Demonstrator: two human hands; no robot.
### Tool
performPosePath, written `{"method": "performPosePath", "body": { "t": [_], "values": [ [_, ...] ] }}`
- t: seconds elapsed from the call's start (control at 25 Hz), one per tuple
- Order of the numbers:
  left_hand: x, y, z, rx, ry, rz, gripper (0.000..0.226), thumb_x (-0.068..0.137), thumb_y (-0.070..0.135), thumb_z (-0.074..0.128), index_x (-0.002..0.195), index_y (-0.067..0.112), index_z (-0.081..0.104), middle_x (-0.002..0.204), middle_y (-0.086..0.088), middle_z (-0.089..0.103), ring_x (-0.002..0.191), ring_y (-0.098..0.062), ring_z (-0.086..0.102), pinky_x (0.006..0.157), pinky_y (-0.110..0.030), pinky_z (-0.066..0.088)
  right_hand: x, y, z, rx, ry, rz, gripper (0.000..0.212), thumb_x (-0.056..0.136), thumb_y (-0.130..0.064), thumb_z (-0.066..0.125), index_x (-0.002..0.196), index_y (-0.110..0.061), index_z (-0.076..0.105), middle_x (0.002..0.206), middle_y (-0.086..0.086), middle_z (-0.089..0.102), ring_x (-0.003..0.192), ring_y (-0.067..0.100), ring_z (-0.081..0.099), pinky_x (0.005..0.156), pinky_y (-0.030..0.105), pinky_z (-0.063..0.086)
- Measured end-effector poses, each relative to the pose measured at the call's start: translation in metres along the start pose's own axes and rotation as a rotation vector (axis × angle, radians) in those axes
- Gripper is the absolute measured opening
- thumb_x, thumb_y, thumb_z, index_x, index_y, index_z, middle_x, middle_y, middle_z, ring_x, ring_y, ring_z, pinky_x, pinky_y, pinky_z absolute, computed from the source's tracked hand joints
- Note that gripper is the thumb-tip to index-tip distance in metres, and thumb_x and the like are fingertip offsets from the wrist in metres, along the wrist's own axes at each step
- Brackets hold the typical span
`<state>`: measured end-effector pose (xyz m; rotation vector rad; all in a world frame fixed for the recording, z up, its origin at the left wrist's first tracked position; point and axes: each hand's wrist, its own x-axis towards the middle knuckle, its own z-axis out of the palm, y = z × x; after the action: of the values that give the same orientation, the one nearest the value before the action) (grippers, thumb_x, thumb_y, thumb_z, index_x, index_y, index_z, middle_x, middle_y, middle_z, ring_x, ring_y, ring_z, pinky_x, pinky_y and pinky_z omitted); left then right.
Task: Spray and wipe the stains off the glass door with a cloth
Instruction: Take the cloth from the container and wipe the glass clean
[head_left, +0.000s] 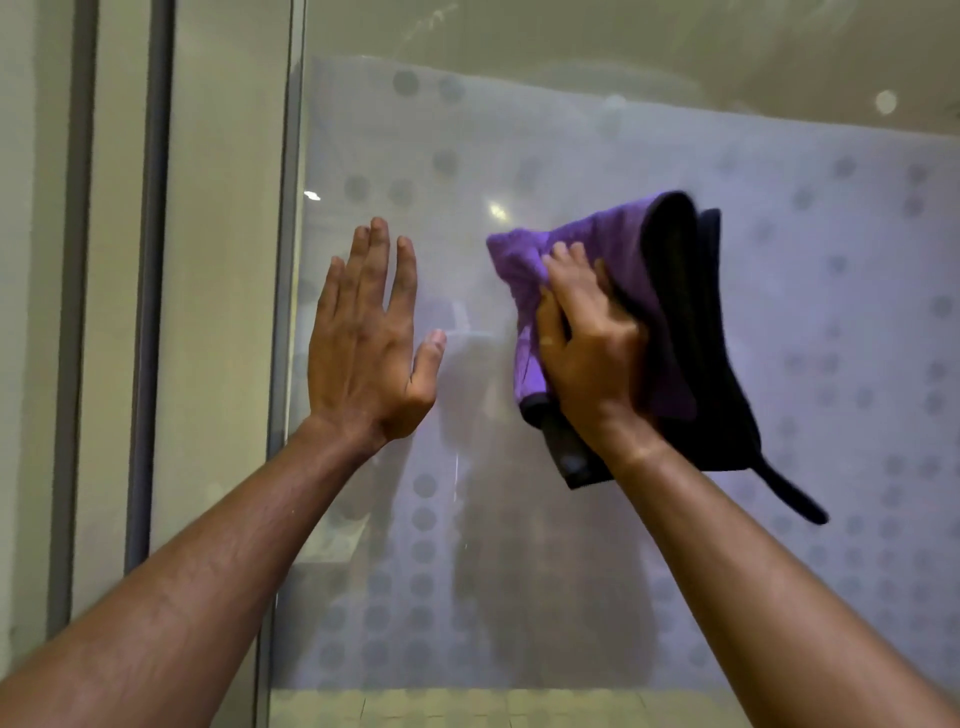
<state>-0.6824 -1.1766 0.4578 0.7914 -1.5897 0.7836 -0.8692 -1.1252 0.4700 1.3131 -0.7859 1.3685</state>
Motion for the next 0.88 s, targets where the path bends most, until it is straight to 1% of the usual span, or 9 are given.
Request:
{"method": "performPosePath", "body": {
  "t": [0.16,0.32,0.36,0.48,0.56,0.6,0.68,0.76,0.88],
  "values": [
    [0.000,0.001,0.000,0.000,0.004,-0.004,0.081,0.087,0.041,0.037,0.155,0.004,0.014,0.163,-0.020,0.006,0.152,-0.030,0.003,0.124,-0.041,0.001,0.051,-0.010,0.021,-0.020,0.131,0.086,0.022,0.091,0.000,0.057,0.108,0.004,0.071,0.113,0.022,0.069,0.109,0.035,0.065,0.099,0.044,0.048],
    [0.001,0.002,0.000,0.001,0.002,-0.004,0.081,0.087,0.036,0.042,0.155,0.004,0.013,0.163,-0.020,0.006,0.153,-0.029,0.002,0.124,-0.040,-0.001,0.048,-0.025,0.035,0.021,0.002,-0.098,0.022,0.087,0.008,0.060,0.106,0.008,0.071,0.112,0.025,0.069,0.109,0.035,0.066,0.100,0.043,0.049],
    [0.000,0.002,0.000,0.010,-0.006,-0.003,0.081,0.086,0.037,0.042,0.155,0.005,0.013,0.163,-0.019,0.005,0.153,-0.029,0.001,0.124,-0.040,-0.001,0.040,-0.027,0.034,0.074,-0.067,-0.117,0.023,0.089,0.010,0.057,0.110,0.011,0.067,0.113,0.026,0.068,0.110,0.029,0.066,0.101,0.040,0.048],
    [0.000,0.000,0.000,0.029,-0.015,0.000,0.082,0.086,0.037,0.042,0.156,0.005,0.012,0.164,-0.019,0.004,0.153,-0.028,0.000,0.124,-0.040,-0.001,0.008,-0.026,0.014,0.228,-0.245,-0.005,0.027,0.098,0.012,0.041,0.118,0.022,0.054,0.108,0.025,0.067,0.108,-0.003,0.058,0.096,0.008,0.040],
    [-0.001,0.000,0.001,0.025,-0.009,0.005,0.082,0.087,0.038,0.040,0.156,0.005,0.011,0.163,-0.019,0.003,0.153,-0.028,0.000,0.124,-0.039,-0.001,-0.010,-0.012,-0.013,0.143,-0.312,-0.045,0.032,0.095,0.012,0.046,0.126,0.016,0.052,0.126,0.024,0.059,0.122,0.006,0.044,0.103,0.001,0.025],
    [-0.001,0.000,0.001,0.019,-0.008,0.005,0.082,0.087,0.039,0.040,0.156,0.005,0.011,0.163,-0.019,0.003,0.153,-0.028,0.000,0.124,-0.038,-0.002,-0.016,0.001,-0.022,0.129,-0.244,-0.080,0.033,0.091,0.013,0.052,0.124,0.015,0.055,0.125,0.026,0.060,0.120,0.014,0.047,0.106,0.004,0.024],
    [-0.001,0.000,0.001,0.014,0.000,0.003,0.081,0.087,0.038,0.039,0.155,0.005,0.011,0.163,-0.019,0.004,0.153,-0.028,0.000,0.124,-0.038,-0.002,-0.009,0.020,-0.026,0.022,-0.012,-0.054,0.027,0.088,0.010,0.060,0.114,0.011,0.065,0.117,0.021,0.066,0.113,0.023,0.060,0.105,0.022,0.041],
    [-0.001,0.000,0.002,0.017,0.012,0.000,0.080,0.088,0.038,0.038,0.155,0.005,0.011,0.163,-0.019,0.004,0.153,-0.028,0.001,0.124,-0.039,-0.001,0.017,0.024,-0.016,-0.106,0.178,0.050,0.024,0.087,0.003,0.061,0.110,0.005,0.070,0.111,0.020,0.070,0.106,0.032,0.066,0.090,0.040,0.055],
    [-0.001,0.001,0.003,0.019,0.012,0.002,0.080,0.087,0.039,0.037,0.155,0.004,0.012,0.163,-0.020,0.005,0.153,-0.029,0.001,0.124,-0.040,-0.001,0.064,0.014,0.004,-0.123,0.184,0.203,0.028,0.087,-0.007,0.054,0.108,-0.002,0.072,0.108,0.020,0.072,0.102,0.041,0.067,0.074,0.047,0.057]
  ]
}}
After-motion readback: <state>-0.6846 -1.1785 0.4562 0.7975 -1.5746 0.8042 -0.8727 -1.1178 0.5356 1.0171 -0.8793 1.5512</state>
